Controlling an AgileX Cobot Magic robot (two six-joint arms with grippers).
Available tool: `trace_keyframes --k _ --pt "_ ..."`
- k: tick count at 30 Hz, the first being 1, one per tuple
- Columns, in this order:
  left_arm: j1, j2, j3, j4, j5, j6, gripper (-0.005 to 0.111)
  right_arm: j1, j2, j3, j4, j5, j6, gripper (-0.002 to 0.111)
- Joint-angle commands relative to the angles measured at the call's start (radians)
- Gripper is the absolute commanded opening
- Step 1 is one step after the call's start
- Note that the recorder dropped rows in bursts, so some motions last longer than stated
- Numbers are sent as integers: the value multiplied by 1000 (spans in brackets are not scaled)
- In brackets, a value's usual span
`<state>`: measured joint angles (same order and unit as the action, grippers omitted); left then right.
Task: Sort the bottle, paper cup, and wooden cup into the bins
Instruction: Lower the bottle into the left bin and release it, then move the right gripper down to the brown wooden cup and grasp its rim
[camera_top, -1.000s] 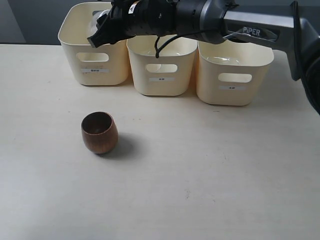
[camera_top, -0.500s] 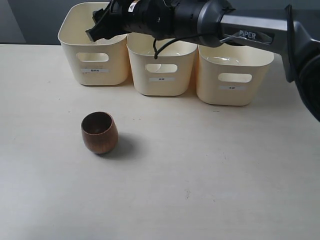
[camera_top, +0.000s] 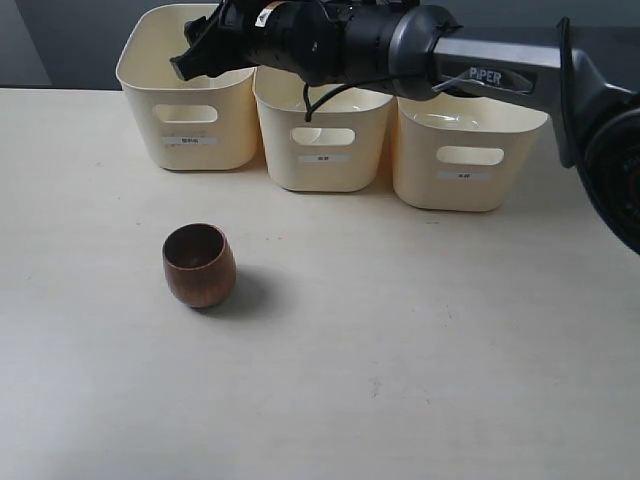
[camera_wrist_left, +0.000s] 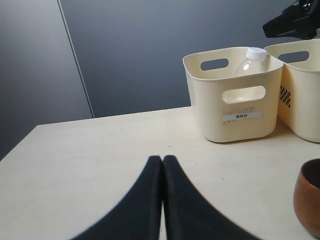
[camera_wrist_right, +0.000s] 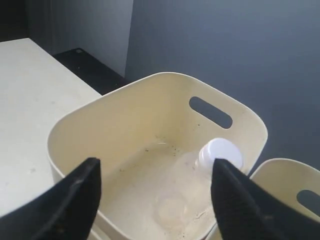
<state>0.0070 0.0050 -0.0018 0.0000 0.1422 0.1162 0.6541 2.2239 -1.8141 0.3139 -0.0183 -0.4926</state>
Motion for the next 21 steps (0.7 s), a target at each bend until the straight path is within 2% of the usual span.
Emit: trace_keyframes --k 1,4,7,10,14,17,21 --pt "0 -5 2 0 -7 -2 0 3 -28 -7 5 11 -1 61" --pt "0 -5 2 0 -7 -2 0 9 -69 -7 -35 75 -6 56" --pt "0 -5 2 0 -7 -2 0 30 -128 -7 -179 195 -22 47" --pt "0 -5 2 0 -7 -2 0 59 -196 -7 -244 367 -77 48" --pt "0 -5 2 0 -7 -2 0 85 -268 -7 -230 553 -112 56" --pt "0 -5 2 0 -7 -2 0 100 -308 -7 -161 679 -189 56" --pt "0 -5 2 0 -7 -2 0 105 -322 -7 23 934 -362 56"
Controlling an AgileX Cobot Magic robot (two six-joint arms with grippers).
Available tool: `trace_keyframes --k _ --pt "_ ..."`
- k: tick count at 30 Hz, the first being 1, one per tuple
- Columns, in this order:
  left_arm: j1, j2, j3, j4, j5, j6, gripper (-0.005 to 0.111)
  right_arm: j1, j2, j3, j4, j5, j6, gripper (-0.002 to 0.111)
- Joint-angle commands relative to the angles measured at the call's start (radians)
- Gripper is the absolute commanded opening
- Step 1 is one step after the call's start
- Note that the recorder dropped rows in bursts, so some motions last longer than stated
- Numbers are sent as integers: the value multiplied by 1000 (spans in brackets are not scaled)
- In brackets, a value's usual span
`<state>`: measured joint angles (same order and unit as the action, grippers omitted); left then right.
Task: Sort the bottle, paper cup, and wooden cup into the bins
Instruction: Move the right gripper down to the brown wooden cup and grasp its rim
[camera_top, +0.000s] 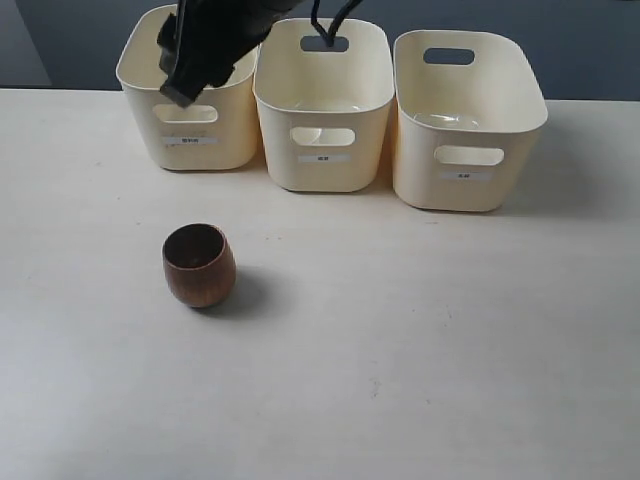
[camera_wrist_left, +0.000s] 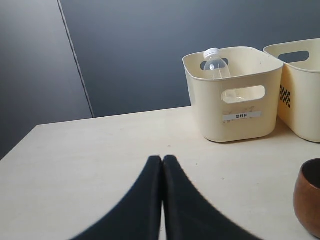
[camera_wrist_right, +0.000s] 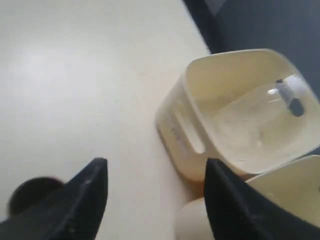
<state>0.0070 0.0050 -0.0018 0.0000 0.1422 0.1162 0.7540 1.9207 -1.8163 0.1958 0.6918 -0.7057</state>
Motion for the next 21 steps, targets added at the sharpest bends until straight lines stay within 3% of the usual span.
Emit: trace_keyframes --k 1,5,21 --pt "0 -5 2 0 -7 -2 0 5 -16 -5 167 267 -167 56" --pt "0 -5 2 0 -7 -2 0 5 2 -3 198 358 -183 56" --pt "0 -5 2 0 -7 -2 0 5 74 -3 230 401 -185 56"
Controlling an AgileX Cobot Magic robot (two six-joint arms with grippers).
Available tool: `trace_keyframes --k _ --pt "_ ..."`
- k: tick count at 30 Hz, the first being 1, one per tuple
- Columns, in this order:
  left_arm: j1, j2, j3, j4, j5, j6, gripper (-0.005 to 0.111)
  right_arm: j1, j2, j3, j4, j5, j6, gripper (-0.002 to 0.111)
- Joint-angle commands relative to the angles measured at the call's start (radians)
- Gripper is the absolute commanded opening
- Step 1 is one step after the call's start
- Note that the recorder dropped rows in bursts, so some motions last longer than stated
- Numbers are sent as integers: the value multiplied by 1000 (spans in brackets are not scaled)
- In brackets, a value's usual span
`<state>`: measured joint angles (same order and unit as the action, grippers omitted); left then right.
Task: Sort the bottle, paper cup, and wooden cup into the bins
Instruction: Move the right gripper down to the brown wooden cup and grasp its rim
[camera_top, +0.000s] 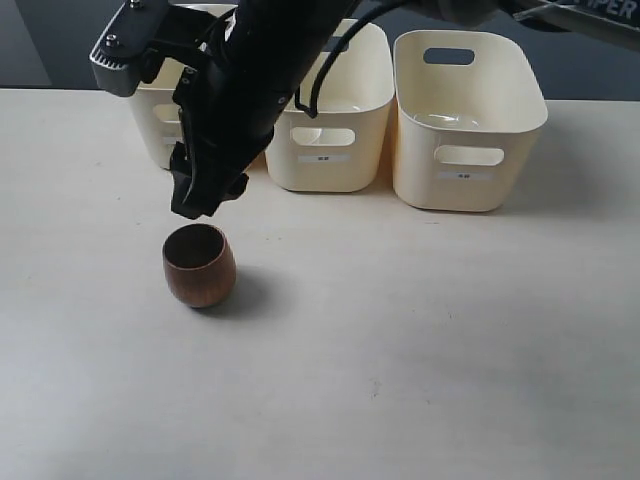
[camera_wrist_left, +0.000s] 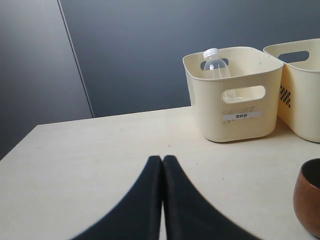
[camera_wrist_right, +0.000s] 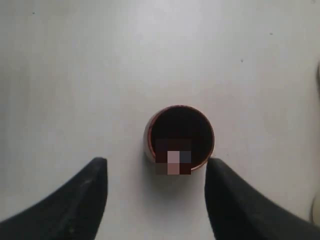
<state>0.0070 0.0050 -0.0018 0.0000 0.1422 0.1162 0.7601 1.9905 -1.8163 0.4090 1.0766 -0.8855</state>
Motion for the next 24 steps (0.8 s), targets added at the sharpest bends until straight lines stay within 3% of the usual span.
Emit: trace_keyframes --k 1,24 --pt "0 -5 2 0 -7 -2 0 -1 4 -3 19 15 -6 56" --pt "0 -5 2 0 -7 -2 0 -1 17 -3 52 40 -80 56"
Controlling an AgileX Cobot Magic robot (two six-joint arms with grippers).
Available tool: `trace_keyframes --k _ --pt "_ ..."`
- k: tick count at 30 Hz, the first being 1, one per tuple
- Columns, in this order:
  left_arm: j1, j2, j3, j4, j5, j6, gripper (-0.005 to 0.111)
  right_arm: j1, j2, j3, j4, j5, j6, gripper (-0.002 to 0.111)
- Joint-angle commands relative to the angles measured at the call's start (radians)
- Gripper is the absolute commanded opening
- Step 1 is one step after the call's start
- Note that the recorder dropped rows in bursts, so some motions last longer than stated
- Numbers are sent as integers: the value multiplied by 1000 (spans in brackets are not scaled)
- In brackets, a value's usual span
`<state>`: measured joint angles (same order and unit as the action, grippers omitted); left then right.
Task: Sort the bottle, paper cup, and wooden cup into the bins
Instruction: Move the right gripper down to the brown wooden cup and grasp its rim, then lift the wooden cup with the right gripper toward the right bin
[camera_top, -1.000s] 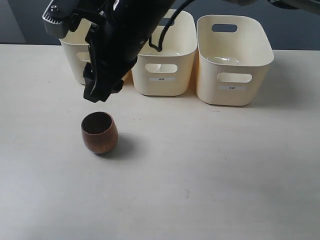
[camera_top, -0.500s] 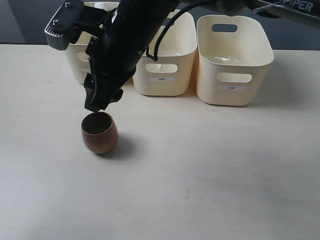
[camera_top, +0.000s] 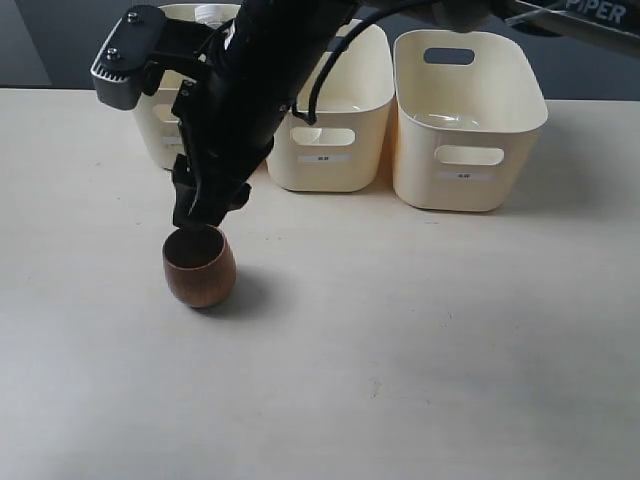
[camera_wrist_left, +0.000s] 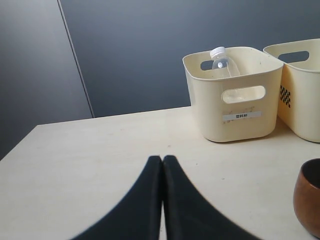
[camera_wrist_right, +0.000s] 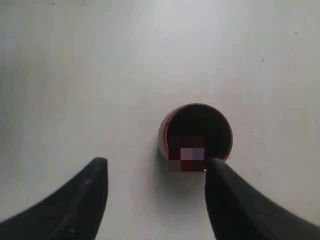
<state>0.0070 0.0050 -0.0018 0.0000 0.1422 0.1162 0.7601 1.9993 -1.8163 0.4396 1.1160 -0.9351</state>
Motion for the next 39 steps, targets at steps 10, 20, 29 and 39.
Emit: trace_keyframes --k 10,20,29,39 --pt "0 -5 2 0 -7 -2 0 43 163 -3 -60 -152 -67 56" --pt "0 -5 2 0 -7 -2 0 45 229 -3 -76 -181 -67 56" --pt "0 -5 2 0 -7 -2 0 45 264 -3 -69 -184 -67 56" --pt "0 -5 2 0 -7 -2 0 50 268 -3 -77 -176 -93 0"
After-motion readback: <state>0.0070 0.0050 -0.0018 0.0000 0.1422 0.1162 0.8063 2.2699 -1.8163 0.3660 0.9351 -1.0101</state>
